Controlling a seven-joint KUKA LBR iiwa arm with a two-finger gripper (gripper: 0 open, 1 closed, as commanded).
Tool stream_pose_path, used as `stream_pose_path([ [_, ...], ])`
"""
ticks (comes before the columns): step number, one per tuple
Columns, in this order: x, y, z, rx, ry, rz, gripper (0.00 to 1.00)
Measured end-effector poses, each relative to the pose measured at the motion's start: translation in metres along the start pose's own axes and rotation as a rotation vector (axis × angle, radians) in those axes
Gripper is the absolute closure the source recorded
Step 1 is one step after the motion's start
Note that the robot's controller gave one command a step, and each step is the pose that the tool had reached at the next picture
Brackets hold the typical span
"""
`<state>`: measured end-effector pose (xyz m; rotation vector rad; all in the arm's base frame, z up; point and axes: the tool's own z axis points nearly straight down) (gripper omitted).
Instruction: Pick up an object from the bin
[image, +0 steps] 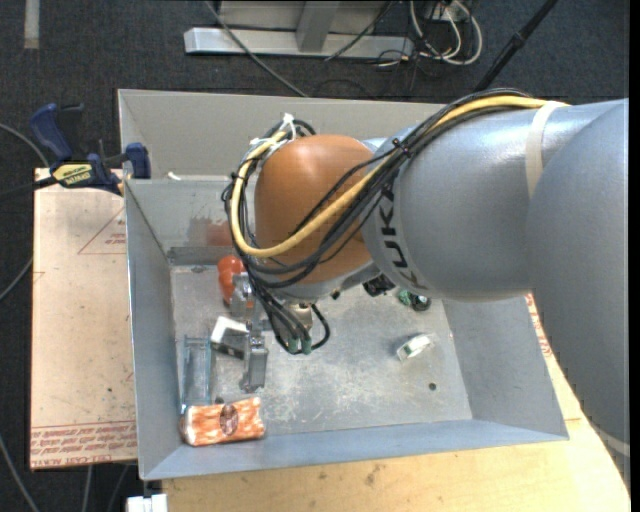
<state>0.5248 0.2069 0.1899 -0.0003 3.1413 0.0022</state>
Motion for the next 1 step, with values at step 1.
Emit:
stream_pose_path([
  [1, 0.0176, 0.0087, 0.0505, 0.000, -0.002, -0.169, 0.00],
])
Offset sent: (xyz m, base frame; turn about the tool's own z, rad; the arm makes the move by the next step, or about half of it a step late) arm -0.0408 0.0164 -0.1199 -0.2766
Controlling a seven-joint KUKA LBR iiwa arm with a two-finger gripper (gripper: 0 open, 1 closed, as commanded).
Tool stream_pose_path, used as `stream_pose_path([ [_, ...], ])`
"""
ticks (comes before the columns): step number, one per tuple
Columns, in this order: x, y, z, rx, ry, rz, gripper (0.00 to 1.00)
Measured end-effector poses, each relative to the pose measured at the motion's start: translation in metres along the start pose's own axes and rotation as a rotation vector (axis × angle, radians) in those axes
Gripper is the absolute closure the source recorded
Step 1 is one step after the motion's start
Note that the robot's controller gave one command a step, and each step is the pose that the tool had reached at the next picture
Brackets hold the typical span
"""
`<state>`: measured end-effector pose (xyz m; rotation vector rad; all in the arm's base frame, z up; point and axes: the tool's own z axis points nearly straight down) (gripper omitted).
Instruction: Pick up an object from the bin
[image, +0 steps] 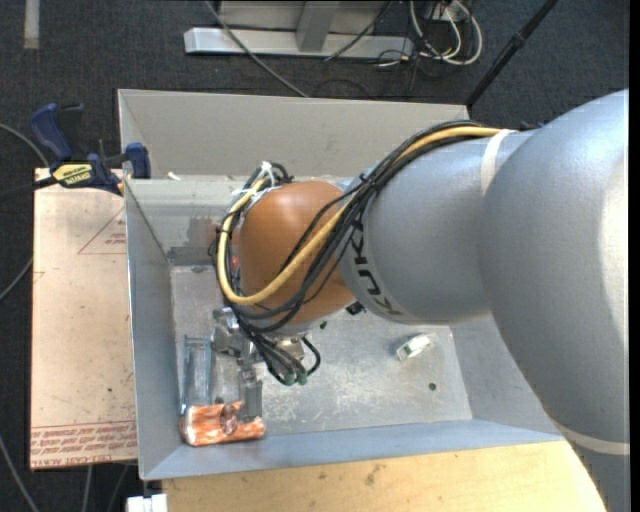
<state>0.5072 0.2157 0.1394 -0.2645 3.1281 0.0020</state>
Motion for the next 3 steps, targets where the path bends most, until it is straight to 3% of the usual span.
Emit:
stream_pose_path([
  [1, 0.017, 0.011, 0.069, -0.001, -0.015, -0.105, 0.00],
  [2, 0.015, 0.018, 0.068, 0.003, -0.008, -0.131, 0.00],
  [3, 0.022, 0.021, 0.044, 0.000, -0.004, -0.346, 0.00],
])
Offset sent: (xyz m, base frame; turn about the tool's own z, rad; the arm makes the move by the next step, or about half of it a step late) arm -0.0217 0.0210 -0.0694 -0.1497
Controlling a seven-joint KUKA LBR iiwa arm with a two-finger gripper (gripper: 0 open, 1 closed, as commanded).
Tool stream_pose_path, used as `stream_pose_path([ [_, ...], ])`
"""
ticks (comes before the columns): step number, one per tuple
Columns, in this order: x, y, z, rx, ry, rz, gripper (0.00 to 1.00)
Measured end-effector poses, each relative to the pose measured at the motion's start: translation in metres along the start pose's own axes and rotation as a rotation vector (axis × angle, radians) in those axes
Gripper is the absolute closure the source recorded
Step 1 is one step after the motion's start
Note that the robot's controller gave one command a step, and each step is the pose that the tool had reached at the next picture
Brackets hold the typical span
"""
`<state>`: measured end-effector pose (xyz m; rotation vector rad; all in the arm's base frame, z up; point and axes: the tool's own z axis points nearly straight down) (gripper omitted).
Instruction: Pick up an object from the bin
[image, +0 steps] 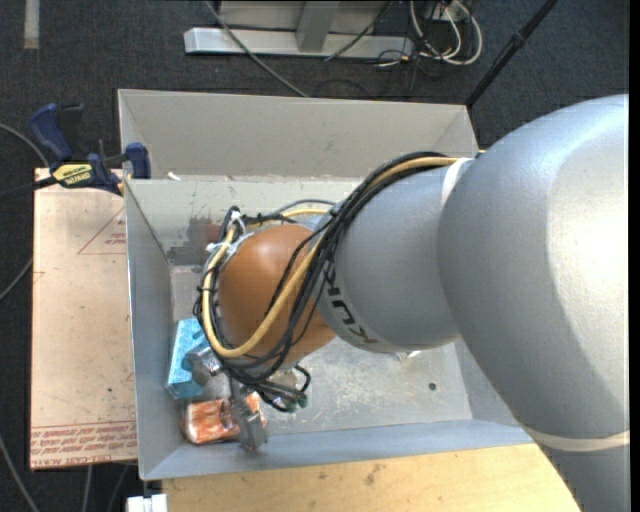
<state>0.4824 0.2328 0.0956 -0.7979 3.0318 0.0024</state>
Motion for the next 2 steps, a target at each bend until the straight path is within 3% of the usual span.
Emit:
stream_pose_path([
  [1, -0.0107, 0.0001, 0.0191, 0.010, -0.004, -0.078, 1.00],
  [2, -0.0107, 0.0000, 0.0192, 0.010, -0.004, -0.078, 1.00],
])
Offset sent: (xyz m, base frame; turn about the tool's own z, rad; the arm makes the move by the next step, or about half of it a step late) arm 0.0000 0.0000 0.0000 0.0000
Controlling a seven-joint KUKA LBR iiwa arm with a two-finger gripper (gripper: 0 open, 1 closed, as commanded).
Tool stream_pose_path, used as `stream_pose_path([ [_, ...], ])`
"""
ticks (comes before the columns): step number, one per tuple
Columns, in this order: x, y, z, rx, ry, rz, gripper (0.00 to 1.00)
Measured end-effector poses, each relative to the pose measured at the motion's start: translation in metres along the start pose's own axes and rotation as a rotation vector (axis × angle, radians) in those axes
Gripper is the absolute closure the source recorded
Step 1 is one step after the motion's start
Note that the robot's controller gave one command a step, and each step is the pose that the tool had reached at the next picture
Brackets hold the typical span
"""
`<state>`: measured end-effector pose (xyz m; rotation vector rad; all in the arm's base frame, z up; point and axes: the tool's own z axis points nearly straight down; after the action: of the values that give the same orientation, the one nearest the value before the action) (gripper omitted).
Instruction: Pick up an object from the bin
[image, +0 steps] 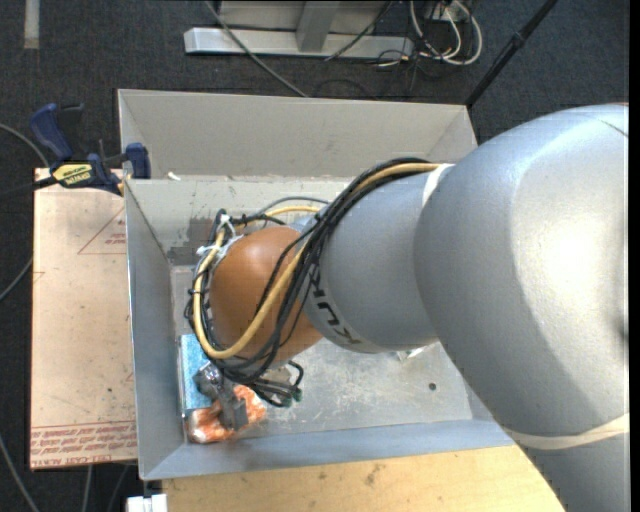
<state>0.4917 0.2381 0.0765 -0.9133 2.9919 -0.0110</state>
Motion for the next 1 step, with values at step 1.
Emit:
stream_pose_path([
  [1, 0.0006, 0.0003, -0.0025, -0.002, 0.002, 0.000, 1.00],
])
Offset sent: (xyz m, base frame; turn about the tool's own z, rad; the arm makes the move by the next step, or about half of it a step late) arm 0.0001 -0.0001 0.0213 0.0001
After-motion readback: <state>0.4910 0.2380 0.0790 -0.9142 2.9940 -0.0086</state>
